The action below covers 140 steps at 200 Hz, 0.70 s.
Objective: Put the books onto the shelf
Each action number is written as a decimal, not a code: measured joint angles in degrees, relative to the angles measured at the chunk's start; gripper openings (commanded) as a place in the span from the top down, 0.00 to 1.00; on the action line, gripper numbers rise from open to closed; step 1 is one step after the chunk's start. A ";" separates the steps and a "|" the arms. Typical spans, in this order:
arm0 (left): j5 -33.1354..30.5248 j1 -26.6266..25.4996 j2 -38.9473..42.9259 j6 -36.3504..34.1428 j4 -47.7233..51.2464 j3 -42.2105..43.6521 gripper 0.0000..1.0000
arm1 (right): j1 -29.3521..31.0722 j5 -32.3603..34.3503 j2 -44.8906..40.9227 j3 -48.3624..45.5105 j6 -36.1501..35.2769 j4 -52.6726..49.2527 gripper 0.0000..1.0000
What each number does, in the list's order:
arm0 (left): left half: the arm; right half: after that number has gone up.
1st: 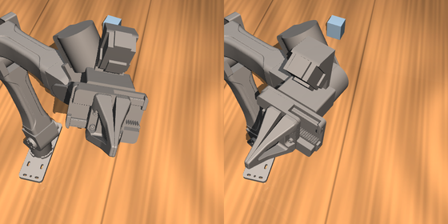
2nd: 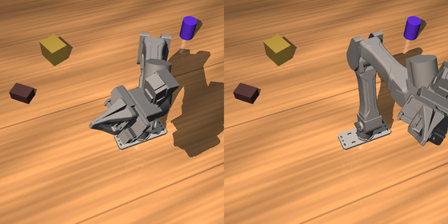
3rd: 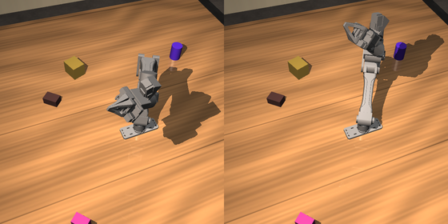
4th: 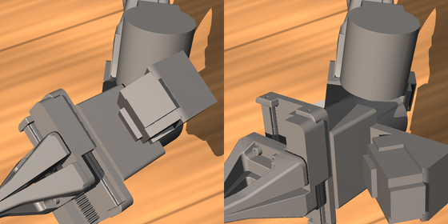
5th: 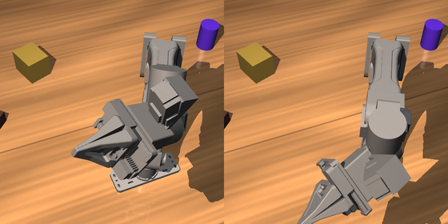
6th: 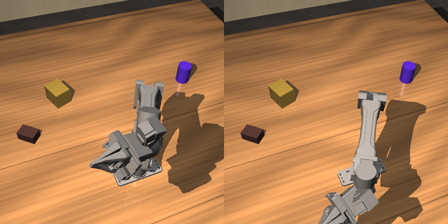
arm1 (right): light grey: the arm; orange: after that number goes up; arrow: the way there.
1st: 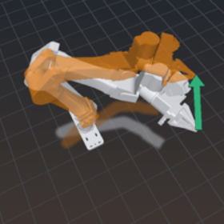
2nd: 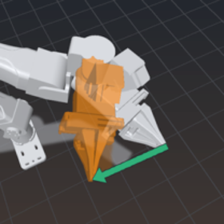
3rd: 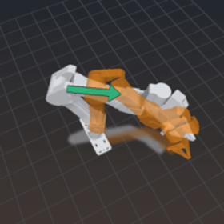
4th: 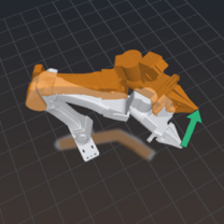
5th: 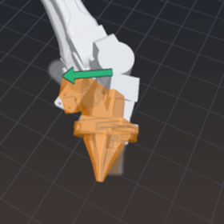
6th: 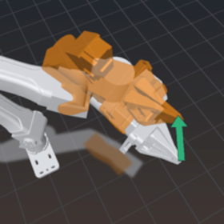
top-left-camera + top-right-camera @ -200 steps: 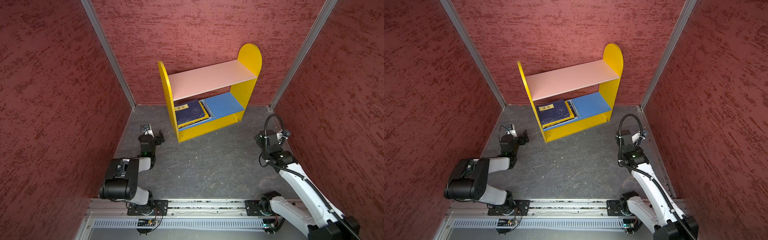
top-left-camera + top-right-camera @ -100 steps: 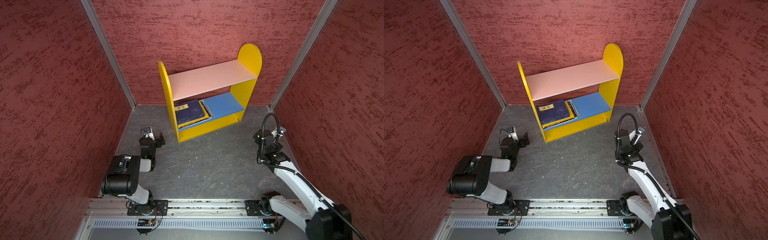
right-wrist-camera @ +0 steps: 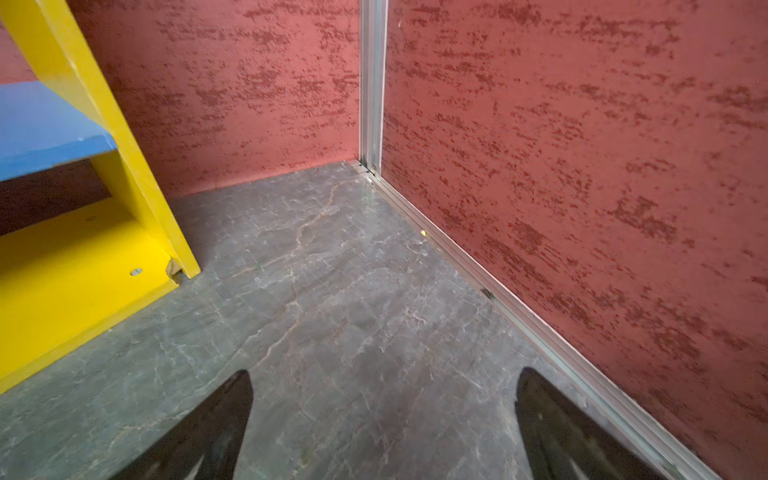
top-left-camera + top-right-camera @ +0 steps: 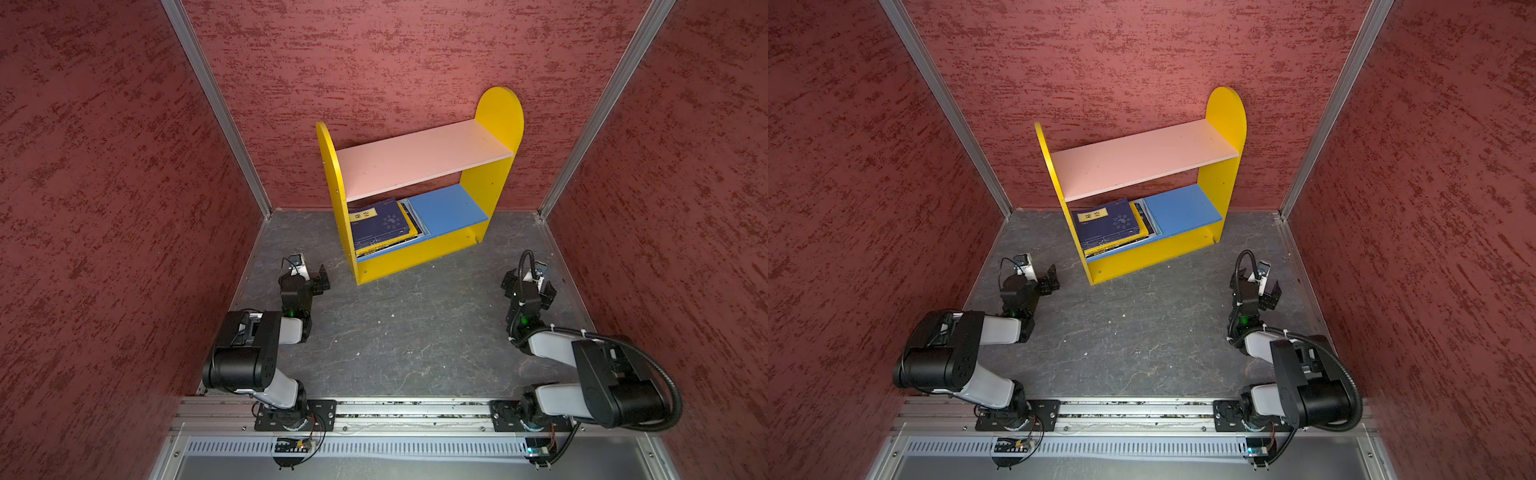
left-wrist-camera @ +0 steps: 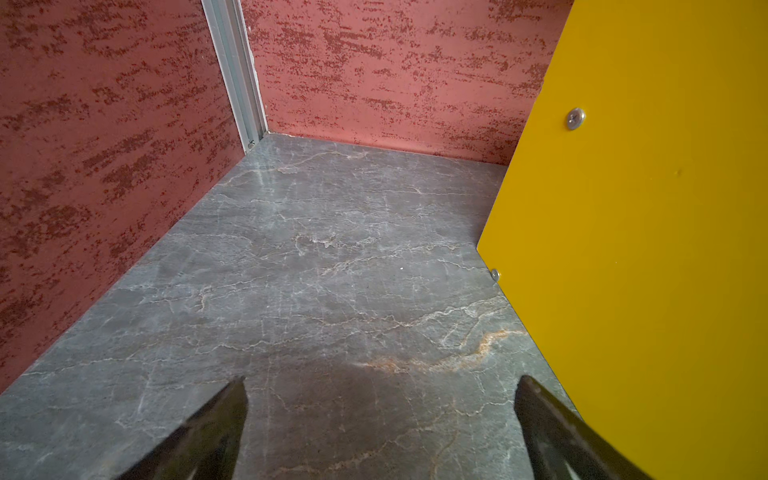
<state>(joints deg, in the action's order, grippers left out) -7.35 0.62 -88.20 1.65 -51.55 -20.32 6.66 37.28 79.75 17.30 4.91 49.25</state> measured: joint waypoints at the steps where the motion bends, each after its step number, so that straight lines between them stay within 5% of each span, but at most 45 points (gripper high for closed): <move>1: 0.00 0.00 0.00 0.00 0.00 0.00 0.01 | 0.00 -0.09 0.13 0.00 -0.07 0.37 0.01; 57: -0.02 -0.04 0.00 0.00 0.00 0.00 0.01 | -1.66 -6.78 5.60 -1.92 -2.60 12.50 0.01; 140: -0.04 -0.07 0.00 0.00 -0.07 -0.04 0.01 | -9.14 -22.45 8.79 -1.95 -0.57 15.28 0.01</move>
<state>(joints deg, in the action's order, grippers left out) -7.40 0.56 -88.20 1.65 -51.62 -20.36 -2.48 14.83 88.53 15.35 4.34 64.53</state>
